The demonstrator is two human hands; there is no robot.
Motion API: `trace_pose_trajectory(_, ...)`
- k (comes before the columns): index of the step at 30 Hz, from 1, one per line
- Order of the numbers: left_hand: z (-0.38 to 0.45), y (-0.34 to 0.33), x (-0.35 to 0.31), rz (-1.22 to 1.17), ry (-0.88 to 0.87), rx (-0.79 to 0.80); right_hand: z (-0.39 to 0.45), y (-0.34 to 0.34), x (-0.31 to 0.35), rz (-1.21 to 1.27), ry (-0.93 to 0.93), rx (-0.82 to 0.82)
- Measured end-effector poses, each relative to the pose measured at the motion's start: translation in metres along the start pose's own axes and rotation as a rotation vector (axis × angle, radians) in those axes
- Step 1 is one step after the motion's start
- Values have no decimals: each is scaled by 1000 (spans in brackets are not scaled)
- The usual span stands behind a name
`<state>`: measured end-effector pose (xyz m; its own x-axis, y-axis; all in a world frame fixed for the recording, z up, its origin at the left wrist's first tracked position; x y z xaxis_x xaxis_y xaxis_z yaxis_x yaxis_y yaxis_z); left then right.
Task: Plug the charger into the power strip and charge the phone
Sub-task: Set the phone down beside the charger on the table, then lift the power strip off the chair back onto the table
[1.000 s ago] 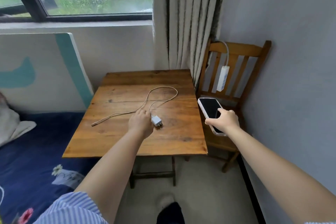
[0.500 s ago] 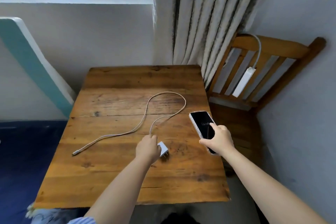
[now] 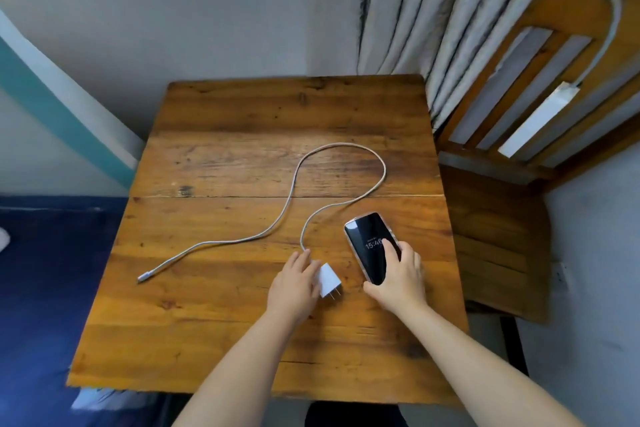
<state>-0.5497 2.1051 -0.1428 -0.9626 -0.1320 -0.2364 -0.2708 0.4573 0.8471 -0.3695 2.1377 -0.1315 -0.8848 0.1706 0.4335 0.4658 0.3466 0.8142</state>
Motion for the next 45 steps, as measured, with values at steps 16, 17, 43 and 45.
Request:
trace_pose_trajectory(16, 1, -17, 8, -57, 60, 46, 3, -38, -9, -21, 16, 60)
trace_pose_trajectory(17, 0, -16, 8, -41, 61, 49, 3, -35, -10, 5, 20, 92)
trace_pose_trajectory(43, 174, 155, -377, -115, -133, -208, 164, 422, -149, -166, 307, -595)
trace_pose_trajectory(45, 196, 157, -408, -227, -126, -183, 185, 445, -158, -189, 338, -611)
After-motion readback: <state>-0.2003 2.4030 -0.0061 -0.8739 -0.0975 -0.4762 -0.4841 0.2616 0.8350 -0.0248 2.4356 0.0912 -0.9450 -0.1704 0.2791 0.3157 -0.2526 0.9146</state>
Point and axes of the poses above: each hand's wrist, its own z-axis towards the middle knuckle, its own y-axis out of the back of the hand, x = y × z, the point moved 6 cm from there along z, towards the middle knuckle, and after that the axes turned 4 degrees about z, right-handed, at the moved point
